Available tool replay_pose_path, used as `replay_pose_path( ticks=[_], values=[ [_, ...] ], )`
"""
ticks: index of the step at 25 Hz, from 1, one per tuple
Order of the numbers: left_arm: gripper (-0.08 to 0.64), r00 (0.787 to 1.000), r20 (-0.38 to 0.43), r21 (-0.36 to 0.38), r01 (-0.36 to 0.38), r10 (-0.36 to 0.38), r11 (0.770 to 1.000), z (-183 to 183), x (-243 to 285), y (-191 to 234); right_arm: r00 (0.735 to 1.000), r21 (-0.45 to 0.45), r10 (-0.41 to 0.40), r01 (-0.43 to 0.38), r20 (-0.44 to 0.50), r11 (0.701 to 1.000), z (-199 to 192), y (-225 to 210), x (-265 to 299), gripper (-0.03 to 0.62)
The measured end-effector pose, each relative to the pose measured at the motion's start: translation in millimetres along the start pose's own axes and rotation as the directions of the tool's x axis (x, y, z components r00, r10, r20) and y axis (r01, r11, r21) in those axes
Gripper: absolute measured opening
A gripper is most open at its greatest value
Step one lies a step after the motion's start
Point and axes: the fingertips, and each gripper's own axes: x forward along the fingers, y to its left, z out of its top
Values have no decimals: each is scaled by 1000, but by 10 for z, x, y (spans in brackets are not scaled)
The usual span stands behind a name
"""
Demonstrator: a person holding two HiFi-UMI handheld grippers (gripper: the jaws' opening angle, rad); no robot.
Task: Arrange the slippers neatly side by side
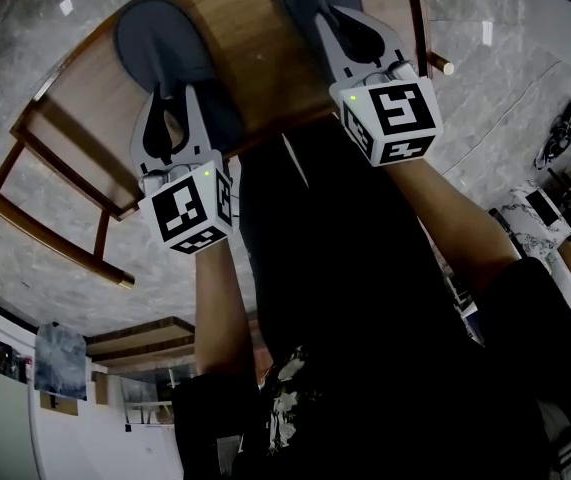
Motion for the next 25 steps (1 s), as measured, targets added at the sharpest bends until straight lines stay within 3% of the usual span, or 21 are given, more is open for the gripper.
replay_pose_path(
  ticks=[4, 12, 25],
  values=[
    [101, 1000, 6, -1, -18, 18, 1000, 18, -53, 3, 999, 65, -6, 3, 43, 998, 156, 17, -111, 17],
    [98, 999, 31, -9, -29, 29, 1000, 30, -214, 43, 988, 127, 8, -27, 152, 992, 485, 267, -138, 17],
    [95, 998, 39, -36, -47, 48, 998, -78, -366, 202, 993, 350, 15, -55, 115, 935, 319, 635, 244, 17]
  ],
)
